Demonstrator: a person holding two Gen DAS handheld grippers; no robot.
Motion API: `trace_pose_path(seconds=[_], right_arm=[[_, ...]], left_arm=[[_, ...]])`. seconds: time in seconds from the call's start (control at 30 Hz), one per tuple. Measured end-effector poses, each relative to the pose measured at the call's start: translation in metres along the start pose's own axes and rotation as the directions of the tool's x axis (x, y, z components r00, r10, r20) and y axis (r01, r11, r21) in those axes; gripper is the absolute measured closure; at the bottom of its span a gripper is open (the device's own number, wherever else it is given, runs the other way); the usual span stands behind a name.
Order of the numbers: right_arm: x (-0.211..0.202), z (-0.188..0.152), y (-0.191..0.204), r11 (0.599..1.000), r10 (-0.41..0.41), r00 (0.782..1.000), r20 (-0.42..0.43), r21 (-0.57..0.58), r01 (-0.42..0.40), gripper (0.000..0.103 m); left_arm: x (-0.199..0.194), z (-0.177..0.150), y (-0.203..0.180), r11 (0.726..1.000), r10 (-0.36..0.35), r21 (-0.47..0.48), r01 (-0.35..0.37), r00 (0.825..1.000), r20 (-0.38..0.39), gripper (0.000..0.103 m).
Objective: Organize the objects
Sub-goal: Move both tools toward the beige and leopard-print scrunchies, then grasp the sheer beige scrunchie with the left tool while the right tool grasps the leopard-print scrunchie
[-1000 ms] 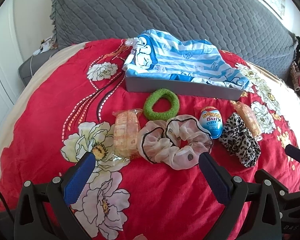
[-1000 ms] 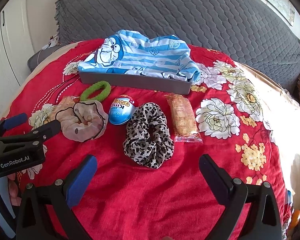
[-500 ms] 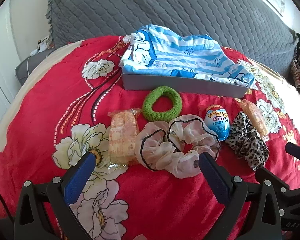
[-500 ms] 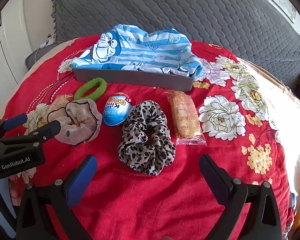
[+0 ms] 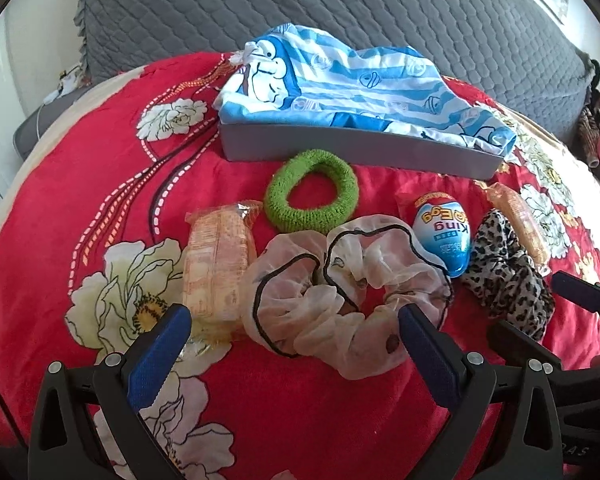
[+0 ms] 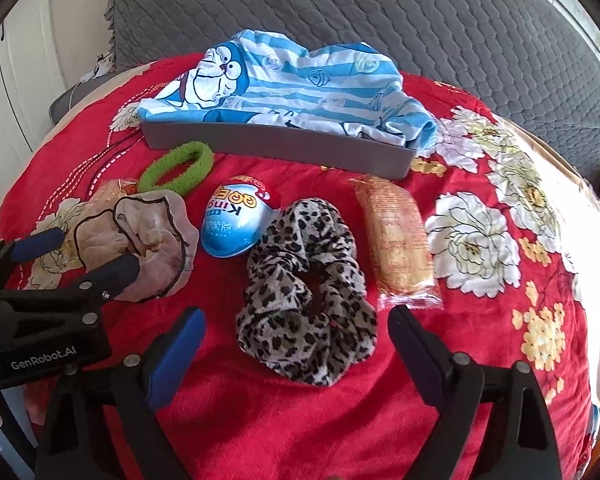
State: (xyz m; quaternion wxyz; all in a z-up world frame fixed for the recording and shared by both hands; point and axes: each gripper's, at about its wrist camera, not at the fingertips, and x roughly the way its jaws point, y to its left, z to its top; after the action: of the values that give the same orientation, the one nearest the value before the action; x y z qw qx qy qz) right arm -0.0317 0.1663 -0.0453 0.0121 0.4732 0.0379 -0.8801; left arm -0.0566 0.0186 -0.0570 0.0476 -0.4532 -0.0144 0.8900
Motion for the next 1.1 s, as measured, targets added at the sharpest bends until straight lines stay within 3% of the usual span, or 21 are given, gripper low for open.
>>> trace_pose_path(seconds=[0.23,0.47,0.53,0.57,0.6,0.67,0.77,0.9,1.1], right_arm=[[0.013,0.001,-0.001,1.0,0.005,1.0,-0.027,-0.018,-0.006,0.017],[0.026,-0.002,0.0,0.999,-0.009,0.997,-0.072,-0.049,0.006,0.043],[0.027,-0.003,-0.002,0.999,-0.006,0.997,-0.079,-0.044,0.002,0.049],[0.027,-0.003,-0.002,0.999,-0.005,0.997,-0.08,-0.043,0.001,0.052],[0.027,-0.002,-0.003,0.999,-0.002,0.997,-0.079,-0.041,-0.001,0.057],[0.025,-0.002,-0.005,0.999,0.008,0.997,-0.08,-0.031,-0.011,0.064],[0.024,0.0,-0.007,1.0,0.021,0.996,-0.081,-0.021,-0.023,0.075],[0.019,0.002,-0.008,0.999,0.05,0.996,-0.076,-0.011,-0.051,0.084],[0.005,0.009,-0.013,0.993,0.114,0.993,-0.044,0.033,-0.112,0.087]], left_arm=[[0.009,0.005,-0.005,0.998,-0.026,0.049,0.026,1.0,0.009,0.0],[0.014,0.009,-0.012,0.995,-0.013,0.101,0.012,1.0,0.009,0.003],[0.012,0.009,-0.016,0.992,-0.014,0.128,0.012,1.0,0.017,0.013],[0.01,0.009,-0.017,0.991,-0.017,0.136,0.014,1.0,0.02,0.024],[0.008,0.01,-0.019,0.988,-0.034,0.151,0.03,0.999,0.024,0.053],[0.013,0.01,-0.019,0.98,-0.139,0.136,0.145,0.989,-0.051,0.072],[0.019,0.008,-0.017,0.98,-0.149,0.123,0.16,0.985,-0.088,0.074],[0.011,0.011,-0.016,0.976,-0.168,0.129,0.176,0.983,-0.068,0.083],[0.001,0.011,-0.02,0.973,-0.18,0.135,0.186,0.982,-0.055,0.088]])
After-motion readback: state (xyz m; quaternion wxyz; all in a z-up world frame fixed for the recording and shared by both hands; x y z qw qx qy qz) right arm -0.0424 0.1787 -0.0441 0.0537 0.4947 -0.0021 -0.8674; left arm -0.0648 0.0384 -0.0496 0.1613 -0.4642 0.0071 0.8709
